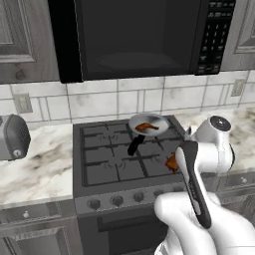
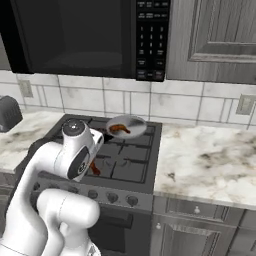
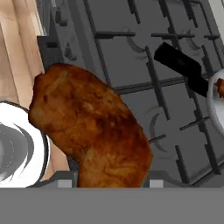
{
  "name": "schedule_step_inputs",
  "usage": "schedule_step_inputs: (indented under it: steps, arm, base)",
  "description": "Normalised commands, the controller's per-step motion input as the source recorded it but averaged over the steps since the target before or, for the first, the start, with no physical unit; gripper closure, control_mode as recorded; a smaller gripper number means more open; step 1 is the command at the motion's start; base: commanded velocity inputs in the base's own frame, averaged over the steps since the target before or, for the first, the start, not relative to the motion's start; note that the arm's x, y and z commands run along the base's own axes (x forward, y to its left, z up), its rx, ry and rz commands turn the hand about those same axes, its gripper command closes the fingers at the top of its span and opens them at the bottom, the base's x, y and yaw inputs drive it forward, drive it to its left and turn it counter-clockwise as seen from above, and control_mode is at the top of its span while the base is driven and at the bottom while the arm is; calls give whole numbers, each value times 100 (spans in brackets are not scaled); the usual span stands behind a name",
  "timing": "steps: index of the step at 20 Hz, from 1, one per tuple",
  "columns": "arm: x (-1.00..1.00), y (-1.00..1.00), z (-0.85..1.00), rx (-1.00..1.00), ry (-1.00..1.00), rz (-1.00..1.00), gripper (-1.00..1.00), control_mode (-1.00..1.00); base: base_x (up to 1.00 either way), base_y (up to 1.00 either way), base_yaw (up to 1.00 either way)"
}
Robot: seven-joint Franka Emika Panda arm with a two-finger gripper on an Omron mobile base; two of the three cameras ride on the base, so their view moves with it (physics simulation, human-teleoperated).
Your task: Take the chicken drumsticks from the pan and place one on each plate on the dining counter.
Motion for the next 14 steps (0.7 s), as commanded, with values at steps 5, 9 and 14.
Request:
schedule_step_inputs:
  steps: [5, 9, 14]
  arm:
    - [0, 0, 0, 0, 0, 0, 100, 100]
    - [0, 0, 0, 0, 0, 0, 100, 100]
    - [0, 0, 0, 0, 0, 0, 100, 100]
  base:
    - [-94, -1, -41]
    - [-50, 0, -82]
    - [-15, 0, -98]
